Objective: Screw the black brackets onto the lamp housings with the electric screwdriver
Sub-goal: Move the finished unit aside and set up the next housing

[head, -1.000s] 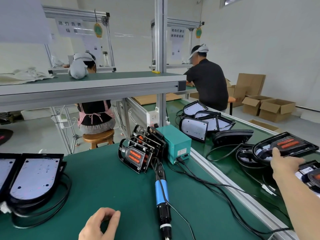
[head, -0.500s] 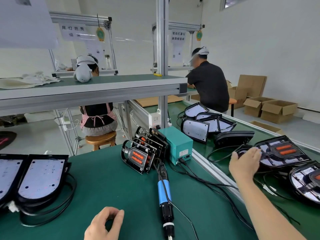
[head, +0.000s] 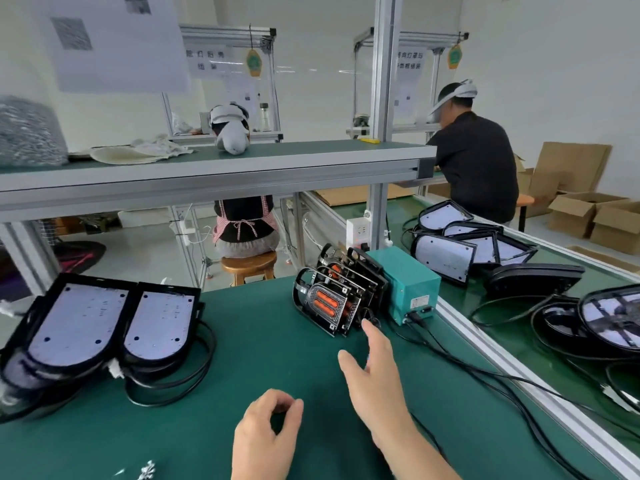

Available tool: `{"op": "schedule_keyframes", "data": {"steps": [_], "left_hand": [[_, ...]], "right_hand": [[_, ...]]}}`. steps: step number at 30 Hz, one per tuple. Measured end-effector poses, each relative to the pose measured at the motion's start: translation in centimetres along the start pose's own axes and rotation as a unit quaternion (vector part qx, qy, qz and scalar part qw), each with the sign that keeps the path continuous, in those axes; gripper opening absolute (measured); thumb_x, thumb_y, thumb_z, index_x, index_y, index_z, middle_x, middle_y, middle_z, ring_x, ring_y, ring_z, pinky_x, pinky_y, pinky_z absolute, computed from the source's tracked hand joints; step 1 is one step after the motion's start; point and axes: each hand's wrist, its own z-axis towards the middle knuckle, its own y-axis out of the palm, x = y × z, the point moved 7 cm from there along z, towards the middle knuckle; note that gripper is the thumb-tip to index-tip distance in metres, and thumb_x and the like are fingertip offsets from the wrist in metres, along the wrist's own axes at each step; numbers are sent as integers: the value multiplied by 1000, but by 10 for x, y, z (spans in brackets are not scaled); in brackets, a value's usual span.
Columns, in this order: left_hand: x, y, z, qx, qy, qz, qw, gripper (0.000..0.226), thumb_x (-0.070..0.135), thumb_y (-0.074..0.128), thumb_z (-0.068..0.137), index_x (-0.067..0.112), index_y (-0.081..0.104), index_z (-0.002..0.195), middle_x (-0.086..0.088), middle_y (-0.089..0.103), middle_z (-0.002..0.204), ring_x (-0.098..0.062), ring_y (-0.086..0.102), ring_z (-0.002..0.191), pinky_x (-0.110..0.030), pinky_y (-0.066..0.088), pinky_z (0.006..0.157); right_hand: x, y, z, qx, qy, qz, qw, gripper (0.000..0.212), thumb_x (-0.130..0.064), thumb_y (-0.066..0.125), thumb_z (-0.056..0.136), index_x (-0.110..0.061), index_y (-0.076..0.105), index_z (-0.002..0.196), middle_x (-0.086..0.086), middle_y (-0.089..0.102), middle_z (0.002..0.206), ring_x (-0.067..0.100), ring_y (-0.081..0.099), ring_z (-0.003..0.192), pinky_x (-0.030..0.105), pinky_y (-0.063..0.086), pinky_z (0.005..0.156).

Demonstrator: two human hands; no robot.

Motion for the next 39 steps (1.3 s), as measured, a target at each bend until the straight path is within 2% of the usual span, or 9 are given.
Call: {"op": "schedule_keyframes", "data": {"steps": [4,9,15,17,19,21,24,32,39], "left_hand": [[-1,-2,1,-11,-12,-31,999,17,14,73,87,24,67,74,13,69,76,-1,62,81,-11,44,70],[-11,-30,14,36,-67,-78,994,17,14,68,89,25,67,77,16,69,77,1,61,76,-9,43,66],[-24,-119,70,227,-94,-19,969,7,13,62,94,19,63,97,2,62,102,-5,57,82,-15,37,65],[-34,-147,91,271,-119,19,955,13,14,60,95,15,60,108,-3,56,115,-17,56,90,-26,39,73],[-47,-170,107,291,-166,67,940,24,15,60,95,8,57,118,-12,51,125,-31,54,105,-38,41,78],[-59,-182,121,279,-211,115,930,34,19,62,95,1,54,123,-19,49,131,-39,49,116,-47,43,83],[-69,-183,135,225,-242,179,927,45,29,61,96,-1,49,127,-21,46,133,-43,50,115,-53,48,85],[-68,-181,149,171,-214,348,896,29,11,57,95,4,46,121,-17,52,124,-34,57,86,-40,38,64],[-64,-184,150,160,-193,315,915,24,7,58,93,4,44,111,-20,54,115,-31,44,81,-41,38,68]], "right_hand": [[-2,53,-19,-71,14,25,997,66,-21,55,101,-31,24,158,-21,27,151,-3,29,132,14,27,100],[17,62,-23,-82,71,7,994,72,-17,57,100,-19,17,161,-3,20,163,17,33,144,27,28,115],[31,33,-11,-37,77,-42,995,73,-18,62,99,-15,22,160,3,33,154,12,50,94,27,33,90],[33,28,-11,-43,64,-73,994,73,-14,64,98,-11,23,159,6,31,157,19,51,116,31,35,100],[35,20,-7,-33,48,-98,993,72,-7,65,96,-4,27,157,12,26,163,23,28,148,32,21,120],[37,11,-2,-15,38,-113,993,71,-2,66,94,-1,30,155,15,26,163,25,18,154,34,13,123],[45,4,1,-18,59,-126,990,73,-4,68,93,-2,30,156,16,30,161,29,26,149,39,19,123],[49,12,2,-69,51,-211,974,82,-23,66,96,-4,17,159,13,18,166,25,8,156,38,13,125],[44,14,2,-71,42,-251,965,79,-30,64,97,-6,21,158,10,21,166,26,12,156,41,17,124]]}}
